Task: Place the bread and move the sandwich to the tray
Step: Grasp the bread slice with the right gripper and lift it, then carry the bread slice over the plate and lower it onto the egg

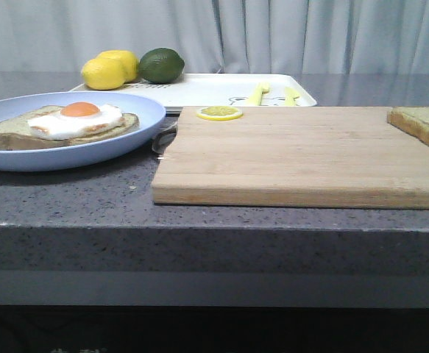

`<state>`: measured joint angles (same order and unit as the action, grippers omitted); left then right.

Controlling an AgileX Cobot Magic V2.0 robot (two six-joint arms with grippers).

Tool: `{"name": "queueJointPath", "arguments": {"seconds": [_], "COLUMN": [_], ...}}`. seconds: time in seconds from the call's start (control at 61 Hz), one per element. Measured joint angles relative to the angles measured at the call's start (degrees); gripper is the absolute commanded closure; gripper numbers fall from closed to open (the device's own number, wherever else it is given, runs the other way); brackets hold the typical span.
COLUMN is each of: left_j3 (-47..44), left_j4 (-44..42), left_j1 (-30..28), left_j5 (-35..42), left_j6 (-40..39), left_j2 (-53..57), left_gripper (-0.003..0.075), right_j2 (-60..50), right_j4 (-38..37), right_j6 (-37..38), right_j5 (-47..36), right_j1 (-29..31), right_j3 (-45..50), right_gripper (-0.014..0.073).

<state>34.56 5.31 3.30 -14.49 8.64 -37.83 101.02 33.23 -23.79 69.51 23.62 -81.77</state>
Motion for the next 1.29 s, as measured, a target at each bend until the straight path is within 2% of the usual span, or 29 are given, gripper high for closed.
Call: {"name": "queueJointPath", "arguments": {"seconds": [0.115,0.393,0.491,0.655,0.819,0.966,1.147,1.294], "left_j3": [0.0,0.0,0.0,0.0,0.0,0.0,0.0,0.0], "left_j4": [0.0,0.0,0.0,0.0,0.0,0.0,0.0,0.0], "left_j1": [0.0,0.0,0.0,0.0,0.0,0.0,0.0,0.0], "left_j5": [0.0,0.0,0.0,0.0,0.0,0.0,0.0,0.0], "left_j6": [0.0,0.0,0.0,0.0,0.0,0.0,0.0,0.0], "left_j2": [0.0,0.0,0.0,0.0,0.0,0.0,0.0,0.0], "left_gripper": [0.023,0.023,0.023,0.023,0.023,0.023,0.023,0.023], "right_j2": [-3.3,-12.8,-13.3,-13.3,-12.9,-10.2,-4.3,0.5], "right_j4": [3.1,21.5,25.8,30.6,36.0,42.3,52.1,56.4], "right_j6": [1.0,1.3,1.3,1.3,1.3,1.3,1.3,1.3], "right_j5": [0.0,0.5,0.5,-1.2,-13.3,-25.6,-39.4,-48.4], "right_j1": [0.0,-1.9,-6.4,-19.5,-35.2,-45.7,-54.6,-57.6], "right_j3": [0.0,0.0,0.0,0.9,4.2,5.9,6.1,6.1], "right_gripper": [0.0674,0.0674,0.0674,0.0674,0.0674,0.0674,0.0674,0.0674]}}
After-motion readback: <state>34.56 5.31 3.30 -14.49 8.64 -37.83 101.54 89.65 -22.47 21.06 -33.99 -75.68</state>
